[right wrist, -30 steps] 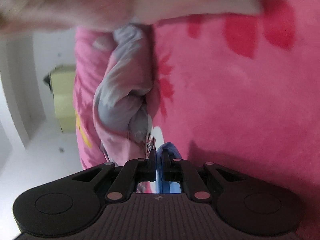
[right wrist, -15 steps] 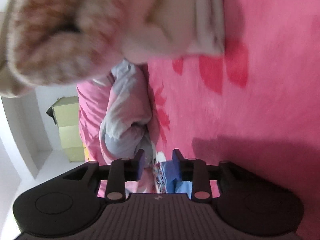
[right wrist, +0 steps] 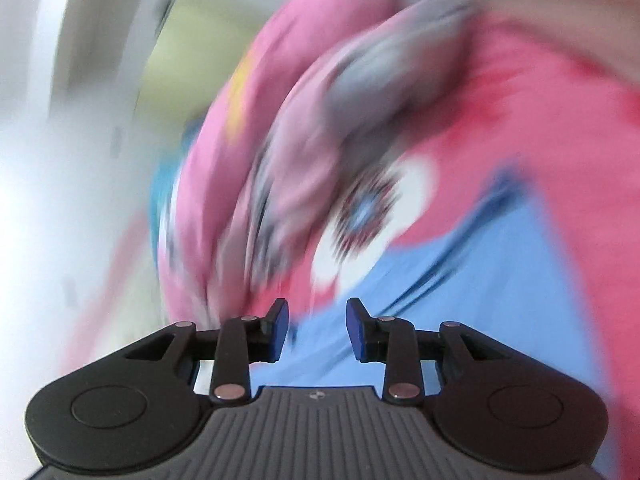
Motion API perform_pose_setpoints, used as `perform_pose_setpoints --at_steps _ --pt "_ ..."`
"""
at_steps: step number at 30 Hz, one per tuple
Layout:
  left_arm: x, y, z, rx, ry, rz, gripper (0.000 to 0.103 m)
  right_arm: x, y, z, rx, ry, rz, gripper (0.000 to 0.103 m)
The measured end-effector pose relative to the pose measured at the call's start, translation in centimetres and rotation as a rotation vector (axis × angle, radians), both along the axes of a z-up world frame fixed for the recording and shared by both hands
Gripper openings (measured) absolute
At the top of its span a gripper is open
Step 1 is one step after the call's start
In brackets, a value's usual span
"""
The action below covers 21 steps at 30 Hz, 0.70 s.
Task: Fold clothes
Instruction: 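Open the left gripper to release the shirt and pull it back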
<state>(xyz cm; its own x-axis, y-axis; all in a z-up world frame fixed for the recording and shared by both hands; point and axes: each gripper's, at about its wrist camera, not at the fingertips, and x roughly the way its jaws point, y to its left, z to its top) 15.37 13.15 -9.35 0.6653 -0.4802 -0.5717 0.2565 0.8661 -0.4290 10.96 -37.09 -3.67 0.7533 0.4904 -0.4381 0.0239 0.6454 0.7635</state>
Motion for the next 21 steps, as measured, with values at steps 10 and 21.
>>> perform_pose_setpoints --at_steps 10,21 --pt "-1.8 -1.2 -3.0 0.207 -0.116 -0.041 0.064 8.1 17.4 -3.9 -0.466 0.058 0.409 0.015" --pt "-1.6 -1.0 -3.1 0.181 -0.112 -0.054 0.064 13.9 12.7 -0.5 -0.437 -0.075 0.071 0.01"
